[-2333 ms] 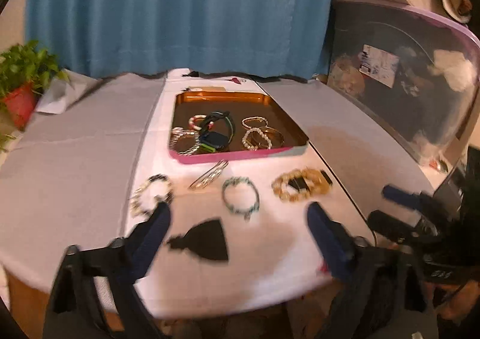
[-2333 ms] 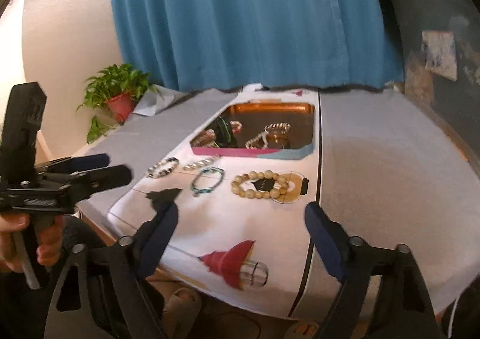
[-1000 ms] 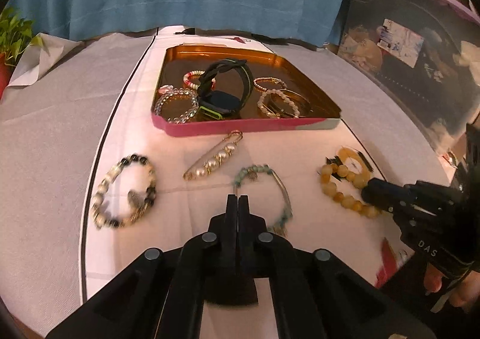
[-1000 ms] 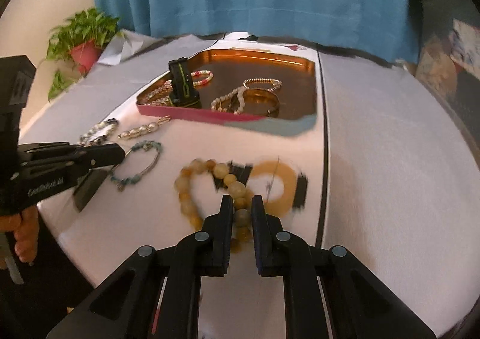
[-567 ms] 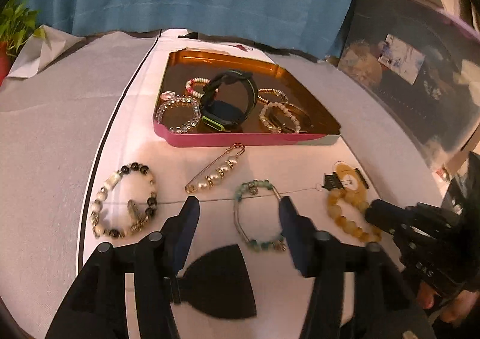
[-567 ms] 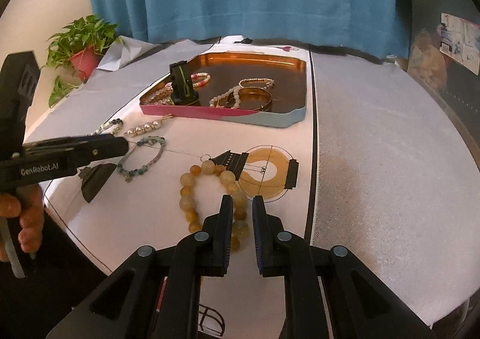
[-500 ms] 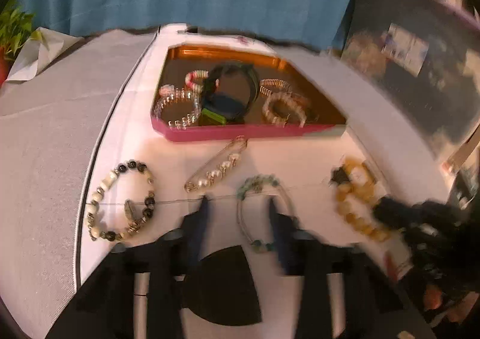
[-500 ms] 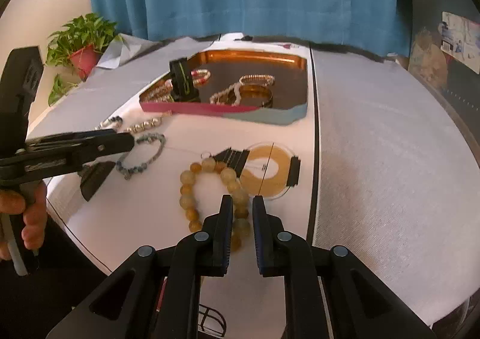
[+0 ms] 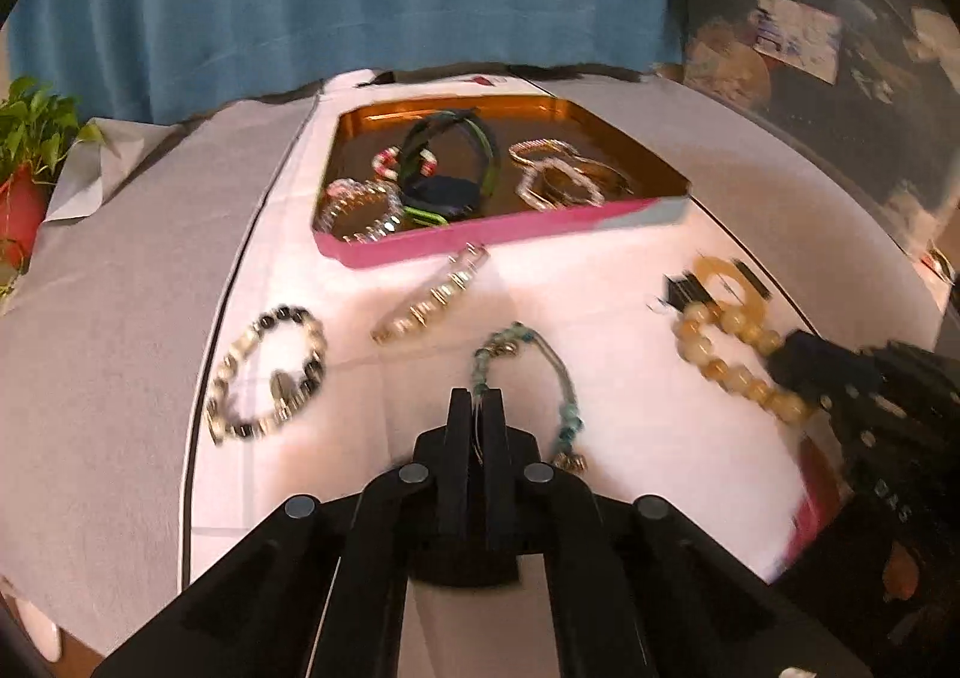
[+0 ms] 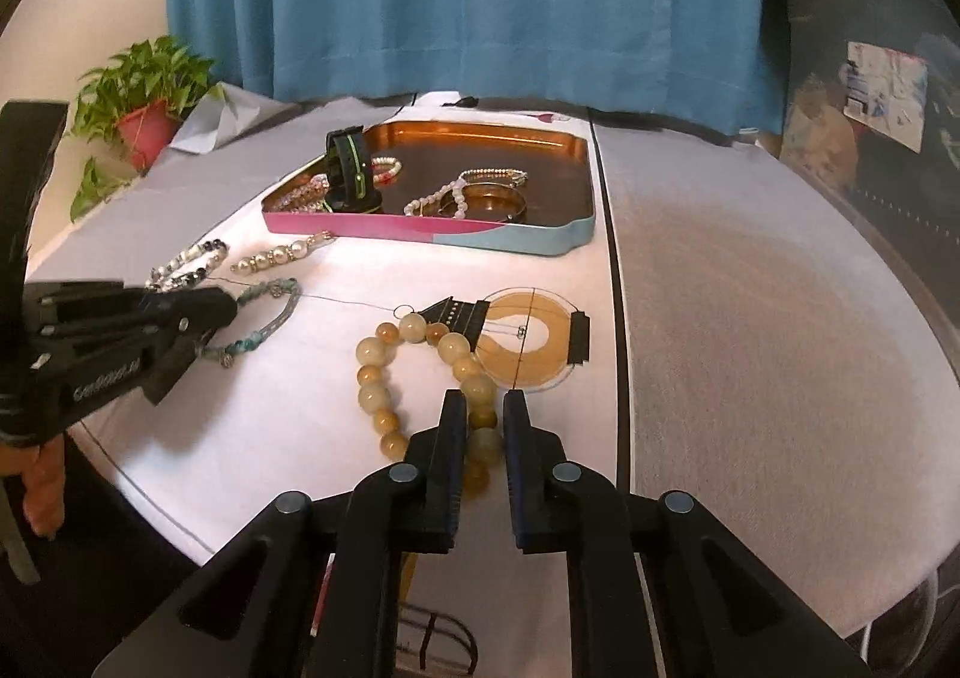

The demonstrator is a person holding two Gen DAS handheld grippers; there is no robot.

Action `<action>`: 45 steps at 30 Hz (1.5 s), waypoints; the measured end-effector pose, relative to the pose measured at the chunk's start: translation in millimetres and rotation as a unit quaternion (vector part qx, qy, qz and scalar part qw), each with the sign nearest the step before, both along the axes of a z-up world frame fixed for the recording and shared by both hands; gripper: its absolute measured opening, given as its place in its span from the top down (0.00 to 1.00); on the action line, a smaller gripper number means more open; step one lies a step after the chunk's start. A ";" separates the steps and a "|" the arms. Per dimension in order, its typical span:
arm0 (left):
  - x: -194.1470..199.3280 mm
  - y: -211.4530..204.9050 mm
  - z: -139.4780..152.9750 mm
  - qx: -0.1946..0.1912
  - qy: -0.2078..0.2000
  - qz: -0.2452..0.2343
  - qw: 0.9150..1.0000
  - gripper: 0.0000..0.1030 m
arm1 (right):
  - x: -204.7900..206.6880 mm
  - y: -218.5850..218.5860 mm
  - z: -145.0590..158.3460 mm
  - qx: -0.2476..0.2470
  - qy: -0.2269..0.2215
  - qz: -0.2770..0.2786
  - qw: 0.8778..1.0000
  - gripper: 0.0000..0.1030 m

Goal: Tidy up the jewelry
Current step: 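Lift the green-bead bracelet toward the tray with left tool while right tool carries the amber bracelet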

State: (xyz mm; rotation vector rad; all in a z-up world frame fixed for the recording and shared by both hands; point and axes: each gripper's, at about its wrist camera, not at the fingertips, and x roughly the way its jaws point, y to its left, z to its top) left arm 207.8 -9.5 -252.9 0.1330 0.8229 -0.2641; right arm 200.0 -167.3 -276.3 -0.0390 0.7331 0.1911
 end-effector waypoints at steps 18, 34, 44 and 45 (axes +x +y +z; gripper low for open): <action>6.2 -30.2 -0.4 0.061 -0.014 -0.005 0.998 0.96 | -5.1 -1.6 -0.8 -0.002 -0.011 0.023 1.000 0.82; 3.2 24.0 35.6 -0.136 0.026 0.057 0.989 0.97 | 1.5 -24.8 37.2 0.135 -0.003 0.052 0.989 0.88; 1.6 23.1 71.2 -0.127 0.001 0.061 0.990 0.97 | 9.3 -26.9 57.2 0.135 -0.002 0.034 0.990 0.88; 3.3 22.0 73.2 -0.124 0.003 0.061 0.990 0.97 | 9.9 -25.6 59.9 0.132 -0.002 0.032 0.991 0.88</action>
